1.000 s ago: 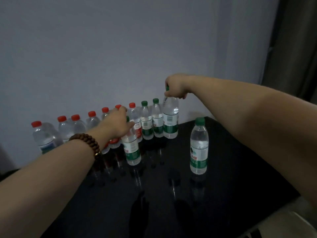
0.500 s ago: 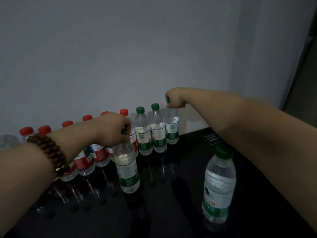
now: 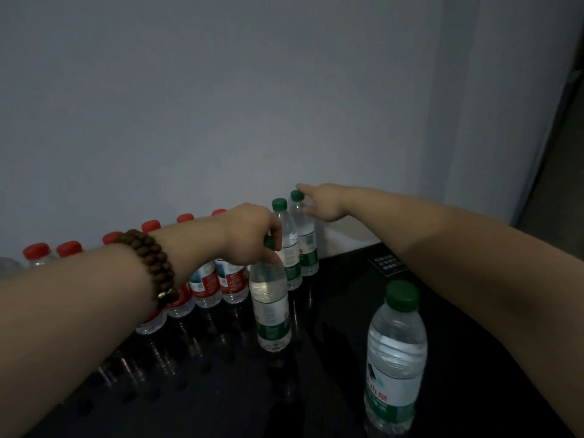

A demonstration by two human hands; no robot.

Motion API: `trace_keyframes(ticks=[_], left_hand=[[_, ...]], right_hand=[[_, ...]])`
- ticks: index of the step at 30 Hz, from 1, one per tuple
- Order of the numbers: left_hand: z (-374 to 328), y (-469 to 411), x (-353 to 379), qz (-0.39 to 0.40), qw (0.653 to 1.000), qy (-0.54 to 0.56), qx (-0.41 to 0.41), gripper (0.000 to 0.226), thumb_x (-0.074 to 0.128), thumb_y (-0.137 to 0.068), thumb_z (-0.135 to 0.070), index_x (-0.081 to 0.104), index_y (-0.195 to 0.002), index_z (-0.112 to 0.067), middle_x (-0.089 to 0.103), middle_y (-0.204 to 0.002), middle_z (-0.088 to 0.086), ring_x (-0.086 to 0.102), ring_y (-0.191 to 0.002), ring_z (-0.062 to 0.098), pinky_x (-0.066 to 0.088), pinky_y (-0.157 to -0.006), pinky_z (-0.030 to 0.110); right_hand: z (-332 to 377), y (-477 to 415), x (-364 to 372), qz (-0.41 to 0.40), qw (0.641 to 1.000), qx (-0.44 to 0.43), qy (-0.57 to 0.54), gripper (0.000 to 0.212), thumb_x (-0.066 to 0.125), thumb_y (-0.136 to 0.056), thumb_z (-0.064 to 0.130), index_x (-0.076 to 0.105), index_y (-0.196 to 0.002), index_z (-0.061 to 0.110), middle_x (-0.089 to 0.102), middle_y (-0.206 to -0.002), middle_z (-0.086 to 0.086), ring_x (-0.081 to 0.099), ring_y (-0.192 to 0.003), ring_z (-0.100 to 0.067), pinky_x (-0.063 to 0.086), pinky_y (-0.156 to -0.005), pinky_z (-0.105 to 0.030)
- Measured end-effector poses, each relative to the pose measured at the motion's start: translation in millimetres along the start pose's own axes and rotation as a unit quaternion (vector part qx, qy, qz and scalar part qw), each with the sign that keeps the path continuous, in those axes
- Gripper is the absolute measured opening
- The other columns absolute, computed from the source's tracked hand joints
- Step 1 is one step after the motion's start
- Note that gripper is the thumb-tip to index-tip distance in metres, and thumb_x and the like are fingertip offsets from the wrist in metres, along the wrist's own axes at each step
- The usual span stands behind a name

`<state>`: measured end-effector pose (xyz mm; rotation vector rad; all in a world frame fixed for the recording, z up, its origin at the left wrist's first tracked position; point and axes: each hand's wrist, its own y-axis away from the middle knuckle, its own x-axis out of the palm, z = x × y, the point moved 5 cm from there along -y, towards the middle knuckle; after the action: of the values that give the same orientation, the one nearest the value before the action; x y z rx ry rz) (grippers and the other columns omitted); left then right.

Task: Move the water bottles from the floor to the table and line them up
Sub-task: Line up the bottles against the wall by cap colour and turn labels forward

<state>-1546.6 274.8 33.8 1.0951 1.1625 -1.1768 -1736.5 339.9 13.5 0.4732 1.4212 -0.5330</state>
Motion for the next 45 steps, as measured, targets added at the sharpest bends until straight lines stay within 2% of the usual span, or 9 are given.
trace_keyframes(ticks=[3, 6, 9, 18, 25, 29, 33, 36, 45], left_hand=[[-15, -16, -3, -0.024, 1.0, -0.001, 0.015, 0.02, 0.075, -0.092, -0.04, 0.067, -0.104, -0.026, 0.059, -0.093, -0.008, 0.056, -0.087, 0.015, 0.043, -0.077, 0.028], [-32, -39, -3, -0.05, 0.998, 0.001, 0.026, 0.023, 0.073, -0.093, -0.035, 0.069, -0.11, -0.022, 0.059, -0.098, -0.004, 0.056, -0.09, 0.018, 0.041, -0.079, 0.028], [-45, -67, -1, -0.07, 0.997, 0.015, 0.02, 0.024, 0.072, -0.094, -0.032, 0.069, -0.113, -0.019, 0.062, -0.105, -0.001, 0.06, -0.101, 0.023, 0.046, -0.086, 0.032], [-62, -144, 0, -0.1, 0.995, 0.006, -0.012, 0.024, 0.072, -0.096, -0.028, 0.07, -0.116, -0.014, 0.069, -0.121, 0.009, 0.062, -0.113, 0.028, 0.047, -0.091, 0.034], [-59, -162, 9, -0.126, 0.991, 0.026, -0.043, 0.025, 0.063, -0.101, -0.024, 0.065, -0.121, -0.01, 0.065, -0.126, 0.016, 0.059, -0.117, 0.034, 0.051, -0.098, 0.043], [-59, -145, 22, -0.119, 0.989, 0.07, -0.059, 0.057, 0.062, -0.101, -0.032, 0.042, -0.152, -0.016, 0.047, -0.145, 0.018, 0.054, -0.127, 0.037, 0.047, -0.104, 0.045], [-58, -101, 39, -0.211, 0.966, 0.133, -0.062, 0.062, 0.065, -0.098, -0.024, 0.037, -0.152, -0.014, 0.035, -0.154, 0.015, 0.049, -0.132, 0.037, 0.043, -0.108, 0.048], [-63, -54, 69, -0.244, 0.952, 0.178, -0.05, 0.051, 0.064, -0.096, -0.017, 0.046, -0.143, -0.008, 0.043, -0.147, 0.018, 0.051, -0.127, 0.037, 0.043, -0.106, 0.045], [-71, 40, 194, -0.123, 0.96, 0.228, -0.109, 0.048, 0.072, -0.092, -0.021, 0.055, -0.135, -0.012, 0.057, -0.133, 0.01, 0.056, -0.124, 0.026, 0.043, -0.105, 0.032]], right_hand=[[3, 36, -23, -0.077, 0.996, -0.023, -0.045, 0.066, 0.055, -0.104, 0.043, 0.033, -0.16, 0.016, 0.053, -0.153, -0.012, 0.05, -0.138, -0.031, 0.039, -0.107, -0.031], [1, 85, -44, -0.141, 0.982, -0.033, -0.12, 0.045, 0.063, -0.099, 0.044, 0.061, -0.137, 0.02, 0.069, -0.123, -0.004, 0.063, -0.096, -0.019, 0.046, -0.083, -0.026], [-7, 139, -51, -0.179, 0.963, -0.016, -0.201, 0.027, 0.067, -0.095, 0.044, 0.07, -0.115, 0.025, 0.069, -0.095, 0.01, 0.061, -0.07, -0.004, 0.043, -0.061, -0.021], [-26, 248, -12, -0.197, 0.916, 0.017, -0.35, 0.03, 0.063, -0.096, 0.054, 0.072, -0.104, 0.028, 0.072, -0.088, 0.006, 0.07, -0.077, -0.009, 0.058, -0.075, -0.031], [-24, 274, 50, -0.16, 0.885, 0.004, -0.437, 0.079, 0.043, -0.069, 0.097, 0.067, -0.119, 0.04, 0.073, -0.103, 0.019, 0.069, -0.094, 0.002, 0.052, -0.077, -0.021], [-18, 279, 77, -0.108, 0.883, -0.011, -0.457, 0.075, 0.067, -0.074, 0.081, 0.057, -0.133, 0.036, 0.072, -0.118, 0.015, 0.068, -0.11, -0.003, 0.056, -0.096, -0.033], [-16, 286, 112, -0.065, 0.895, 0.031, -0.44, 0.079, 0.092, -0.061, 0.054, 0.049, -0.127, 0.046, 0.069, -0.111, 0.023, 0.067, -0.101, 0.006, 0.054, -0.083, -0.022], [-17, 293, 142, -0.093, 0.896, 0.081, -0.426, 0.075, 0.094, -0.062, 0.042, 0.051, -0.124, 0.045, 0.069, -0.109, 0.021, 0.066, -0.097, 0.008, 0.051, -0.079, -0.017], [-40, 240, 156, -0.198, 0.851, 0.175, -0.454, 0.075, 0.092, -0.074, 0.029, 0.044, -0.131, 0.025, 0.06, -0.106, 0.015, 0.062, -0.098, -0.008, 0.05, -0.08, -0.026]])
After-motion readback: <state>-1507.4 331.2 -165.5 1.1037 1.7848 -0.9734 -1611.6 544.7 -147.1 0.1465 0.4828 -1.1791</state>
